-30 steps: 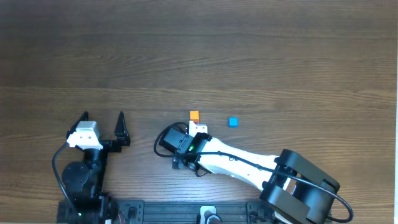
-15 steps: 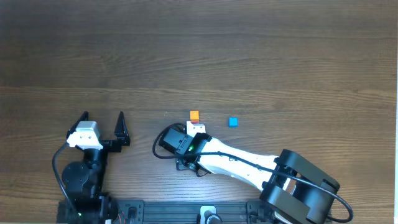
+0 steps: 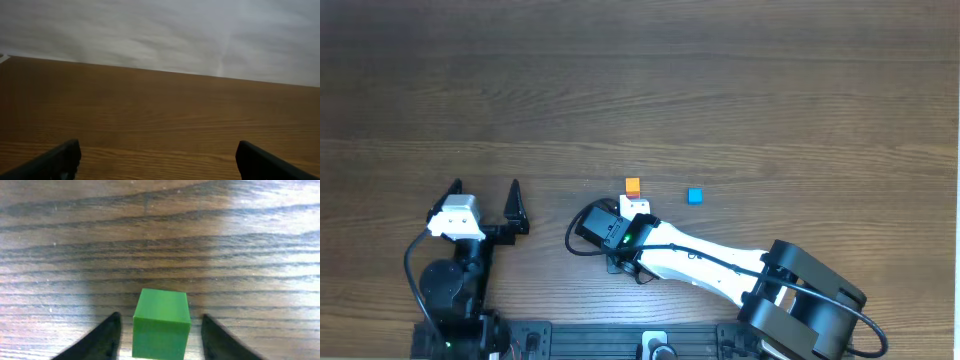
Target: Stack Cubes
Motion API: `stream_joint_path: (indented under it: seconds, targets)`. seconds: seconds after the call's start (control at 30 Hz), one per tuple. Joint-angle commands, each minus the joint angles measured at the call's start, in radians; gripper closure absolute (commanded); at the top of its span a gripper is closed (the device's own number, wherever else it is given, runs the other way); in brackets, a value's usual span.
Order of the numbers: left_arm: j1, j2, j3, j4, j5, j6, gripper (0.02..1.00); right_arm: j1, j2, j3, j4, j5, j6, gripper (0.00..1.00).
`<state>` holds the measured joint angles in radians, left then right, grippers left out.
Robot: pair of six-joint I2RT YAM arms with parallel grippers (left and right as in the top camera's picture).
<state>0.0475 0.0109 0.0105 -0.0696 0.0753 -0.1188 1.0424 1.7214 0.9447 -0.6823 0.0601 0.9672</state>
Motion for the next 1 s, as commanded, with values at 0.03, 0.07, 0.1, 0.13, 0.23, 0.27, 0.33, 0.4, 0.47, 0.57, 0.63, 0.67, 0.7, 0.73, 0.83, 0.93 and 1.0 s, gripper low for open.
stream_joint_path:
  seconds: [0.03, 0.07, 0.1, 0.13, 0.23, 0.27, 0.33, 0.4, 0.47, 0.57, 0.63, 0.67, 0.7, 0.73, 0.83, 0.93, 1.0]
  targets:
    - [0.005, -0.005, -0.005, -0.002, 0.010, 0.018, 0.018, 0.006, 0.007, -0.012, 0.003, 0.016, 0.001, 0.575]
    - [0.005, -0.005, -0.005, -0.002, 0.010, 0.018, 0.018, 0.006, 0.007, -0.012, 0.003, 0.016, 0.001, 0.577]
    - [0.005, -0.005, -0.005, -0.002, 0.010, 0.018, 0.018, 0.006, 0.007, -0.012, 0.003, 0.016, 0.001, 0.592]
    - [0.005, -0.005, -0.005, -0.002, 0.010, 0.018, 0.018, 0.006, 0.007, -0.012, 0.003, 0.016, 0.002, 0.603]
    - [0.005, -0.005, -0.005, -0.002, 0.010, 0.018, 0.018, 0.006, 0.007, -0.012, 0.006, 0.016, 0.005, 0.636]
    - [0.005, -0.005, -0.005, -0.002, 0.010, 0.018, 0.018, 0.006, 0.007, -0.012, 0.009, 0.016, 0.005, 0.647]
    - [0.005, -0.005, -0.005, -0.002, 0.010, 0.018, 0.018, 0.006, 0.007, -0.012, 0.014, 0.016, 0.005, 0.673]
    - [0.005, -0.005, -0.005, -0.002, 0.010, 0.018, 0.018, 0.006, 0.007, -0.012, 0.016, 0.016, 0.005, 0.687]
    - [0.005, -0.005, -0.005, -0.002, 0.010, 0.018, 0.018, 0.006, 0.007, -0.012, 0.018, 0.016, 0.005, 0.704]
    - [0.005, -0.005, -0.005, -0.002, 0.010, 0.018, 0.020, 0.006, 0.007, -0.012, 0.018, 0.016, 0.005, 0.744]
    - [0.005, -0.005, -0.005, -0.002, 0.010, 0.018, 0.018, 0.006, 0.007, -0.012, 0.017, 0.016, 0.006, 0.757]
    - [0.005, -0.005, -0.005, -0.002, 0.010, 0.018, 0.018, 0.006, 0.007, -0.012, 0.016, 0.016, 0.013, 0.759]
    - [0.005, -0.005, -0.005, -0.002, 0.010, 0.018, 0.018, 0.006, 0.007, -0.012, 0.016, 0.016, 0.016, 0.770]
    - [0.005, -0.005, -0.005, -0.002, 0.010, 0.018, 0.018, 0.006, 0.007, -0.012, 0.016, 0.016, 0.016, 0.776]
    - [0.005, -0.005, -0.005, -0.002, 0.010, 0.018, 0.018, 0.006, 0.001, -0.010, 0.014, 0.016, 0.020, 0.785]
    - [0.005, -0.005, -0.005, -0.002, 0.010, 0.018, 0.018, 0.005, -0.032, 0.015, -0.028, 0.018, 0.019, 0.798]
    - [0.005, -0.005, -0.005, -0.002, 0.010, 0.018, 0.018, 0.005, -0.063, 0.048, -0.087, 0.034, 0.020, 0.812]
